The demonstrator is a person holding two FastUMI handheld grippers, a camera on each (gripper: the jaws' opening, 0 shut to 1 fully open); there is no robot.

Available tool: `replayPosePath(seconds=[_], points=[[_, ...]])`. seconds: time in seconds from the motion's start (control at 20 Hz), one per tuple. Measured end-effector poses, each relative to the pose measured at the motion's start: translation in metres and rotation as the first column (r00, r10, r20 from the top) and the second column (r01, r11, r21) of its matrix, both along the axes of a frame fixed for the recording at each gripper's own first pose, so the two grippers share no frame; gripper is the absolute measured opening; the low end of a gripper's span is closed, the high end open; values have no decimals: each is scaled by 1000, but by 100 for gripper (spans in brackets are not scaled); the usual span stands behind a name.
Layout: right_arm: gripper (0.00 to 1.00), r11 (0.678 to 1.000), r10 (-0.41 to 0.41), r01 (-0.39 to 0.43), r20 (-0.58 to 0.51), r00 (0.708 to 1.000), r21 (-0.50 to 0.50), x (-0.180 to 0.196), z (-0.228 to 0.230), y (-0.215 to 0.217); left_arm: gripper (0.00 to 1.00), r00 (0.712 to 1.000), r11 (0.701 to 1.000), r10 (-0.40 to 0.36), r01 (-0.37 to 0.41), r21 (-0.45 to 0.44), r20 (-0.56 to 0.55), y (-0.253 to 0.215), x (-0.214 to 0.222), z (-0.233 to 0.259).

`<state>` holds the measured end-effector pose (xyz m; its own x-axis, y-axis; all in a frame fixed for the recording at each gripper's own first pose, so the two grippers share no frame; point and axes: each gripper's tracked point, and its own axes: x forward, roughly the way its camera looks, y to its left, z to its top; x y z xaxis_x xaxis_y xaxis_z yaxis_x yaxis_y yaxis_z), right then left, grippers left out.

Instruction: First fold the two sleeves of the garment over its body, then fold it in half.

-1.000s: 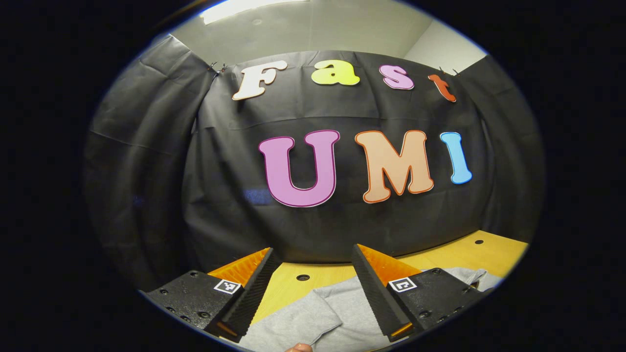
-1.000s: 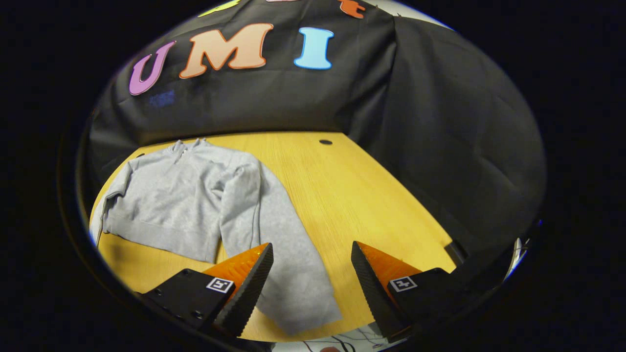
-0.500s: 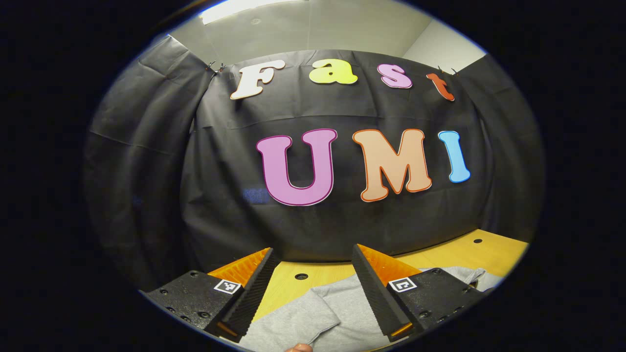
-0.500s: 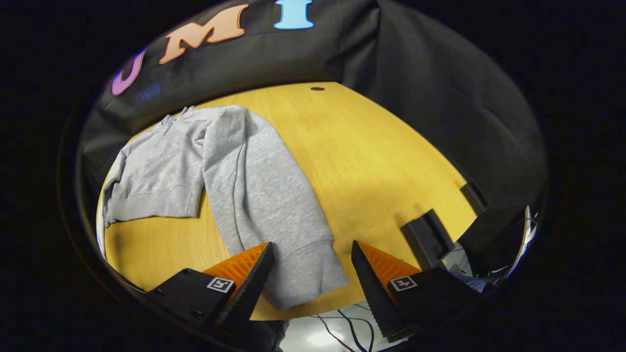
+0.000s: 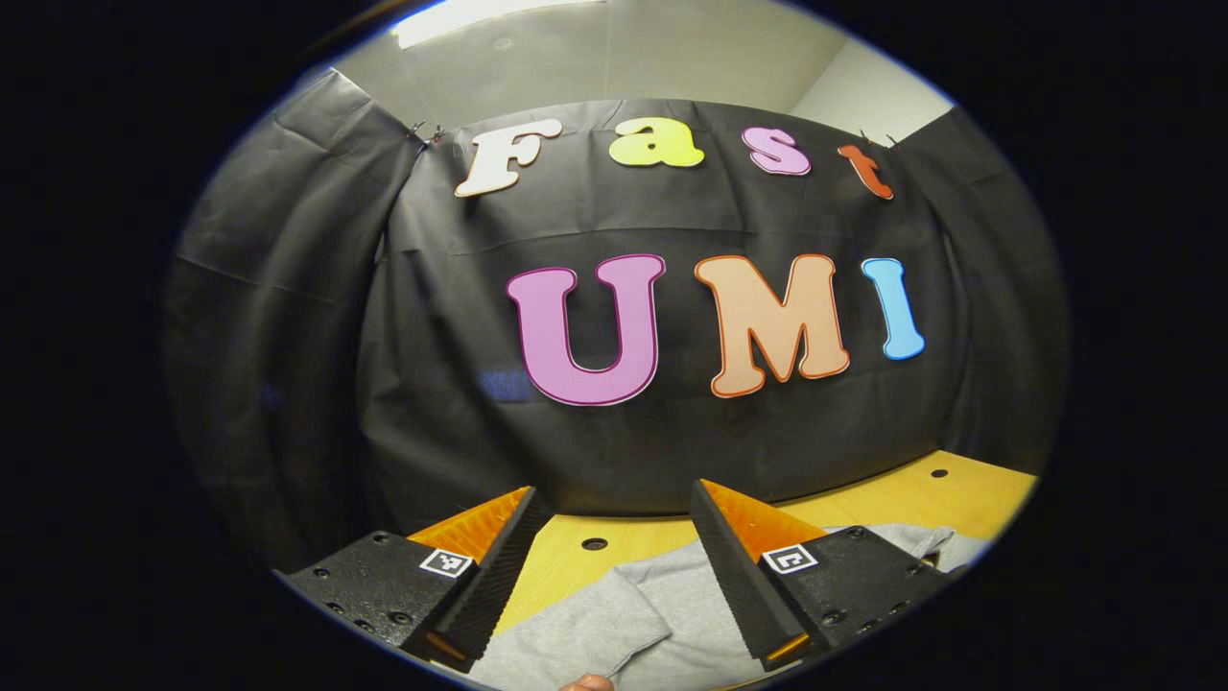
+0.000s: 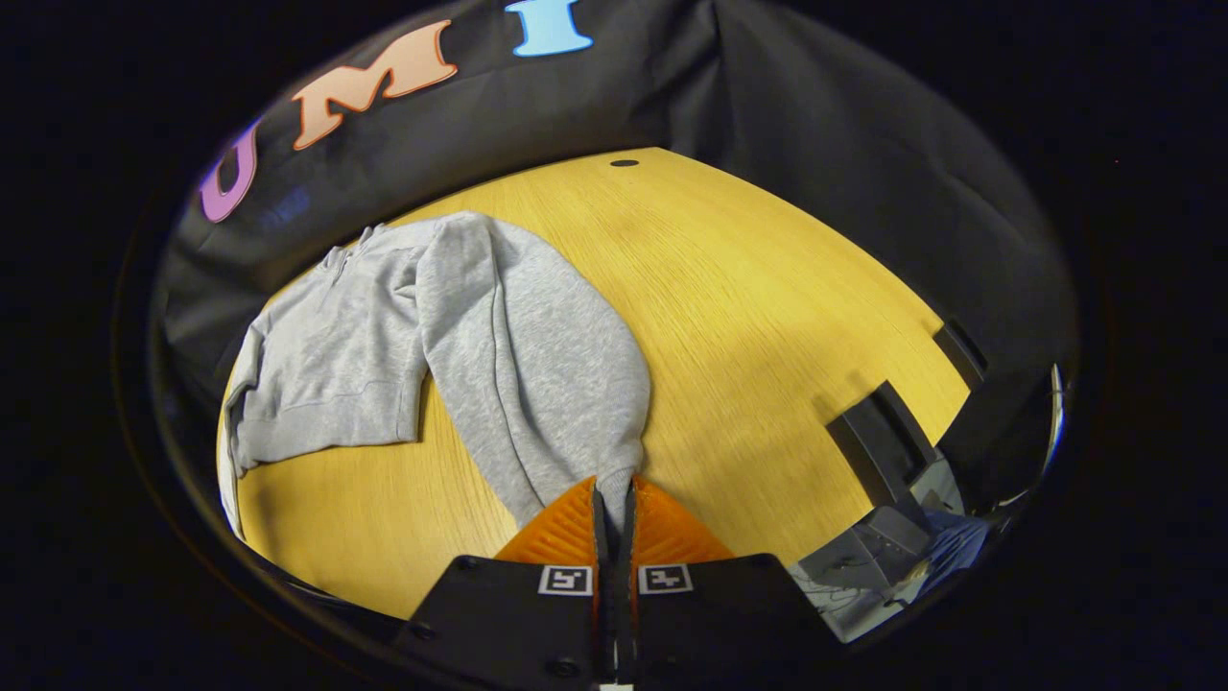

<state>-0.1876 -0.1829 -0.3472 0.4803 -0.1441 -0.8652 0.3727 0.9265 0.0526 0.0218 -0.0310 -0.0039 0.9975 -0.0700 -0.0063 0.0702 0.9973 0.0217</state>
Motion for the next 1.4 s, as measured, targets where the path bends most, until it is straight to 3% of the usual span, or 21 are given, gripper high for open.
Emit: replayPosePath(seconds=[0.35, 0.7, 1.1, 1.4], points=[[3, 1000, -27, 27, 87, 996, 6, 36, 29, 0, 94, 1000, 1000, 13, -13, -7, 0, 8, 3, -1], [3, 996, -78, 64, 249, 965, 61, 110, 88, 5, 93, 999, 999, 50, -50, -7, 5, 26, -1, -1], [3, 996, 9, -37, 338, 941, 78, 187, 120, 48, 93, 988, 988, 155, -155, 7, -3, 72, -8, -4], [3, 982, 120, -165, 364, 924, 95, 235, 125, 113, 94, 971, 971, 237, -236, 21, -15, 106, -17, -8]])
